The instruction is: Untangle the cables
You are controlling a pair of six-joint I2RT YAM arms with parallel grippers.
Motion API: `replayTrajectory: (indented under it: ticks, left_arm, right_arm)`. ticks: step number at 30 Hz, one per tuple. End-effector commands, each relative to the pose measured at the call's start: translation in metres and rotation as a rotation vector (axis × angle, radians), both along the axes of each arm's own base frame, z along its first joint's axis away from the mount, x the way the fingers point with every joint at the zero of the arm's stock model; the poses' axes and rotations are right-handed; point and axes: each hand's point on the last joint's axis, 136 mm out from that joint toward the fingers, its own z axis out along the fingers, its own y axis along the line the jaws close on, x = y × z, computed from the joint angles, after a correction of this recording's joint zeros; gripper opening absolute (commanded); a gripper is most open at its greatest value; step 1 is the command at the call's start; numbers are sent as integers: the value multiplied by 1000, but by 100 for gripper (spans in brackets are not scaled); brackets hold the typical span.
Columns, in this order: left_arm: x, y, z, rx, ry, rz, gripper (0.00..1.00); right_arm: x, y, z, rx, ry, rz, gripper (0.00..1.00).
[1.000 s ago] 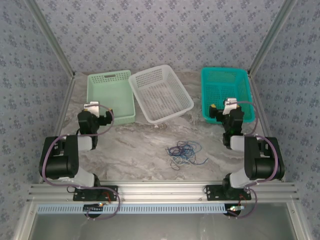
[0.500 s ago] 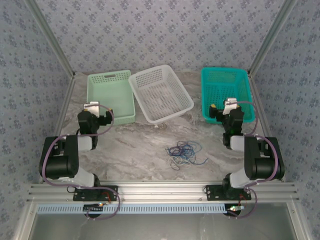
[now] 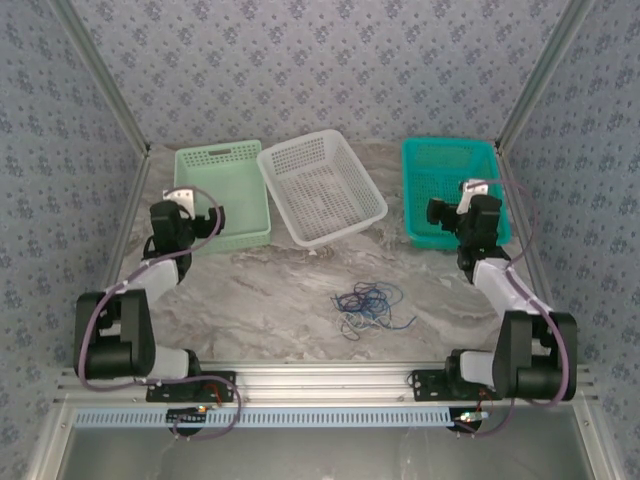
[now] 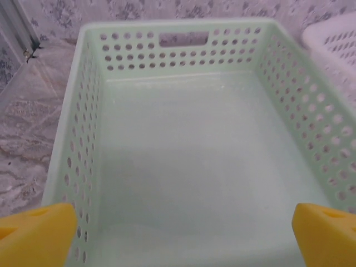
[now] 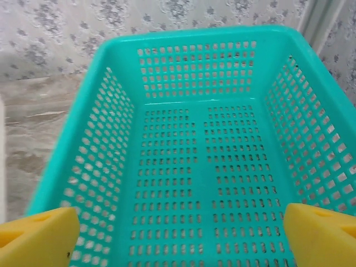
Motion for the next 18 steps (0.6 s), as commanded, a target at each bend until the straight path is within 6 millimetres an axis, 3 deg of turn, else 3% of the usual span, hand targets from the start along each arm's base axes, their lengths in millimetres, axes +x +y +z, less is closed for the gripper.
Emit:
replayTrajectory:
  ticks: [1, 5, 8, 12, 18]
  left_arm:
    - [-19, -24, 8, -6, 90, -36, 99]
    - [-38, -71, 28, 6, 83, -185, 99]
    - [-55, -99, 31, 25, 86, -276, 99]
    - [-75, -120, 39, -21, 60, -344, 99]
    - [-94, -134, 36, -59, 50, -385, 99]
  right_arm:
    - [-23, 26, 2, 18, 154, 77, 97]
    - [-49, 72, 18, 27, 212, 235, 96]
    - [-74, 103, 15, 60, 285, 351, 94]
    - [-120, 150, 0, 150, 424, 536, 88]
    - [-186, 190, -29, 81, 589, 631, 80]
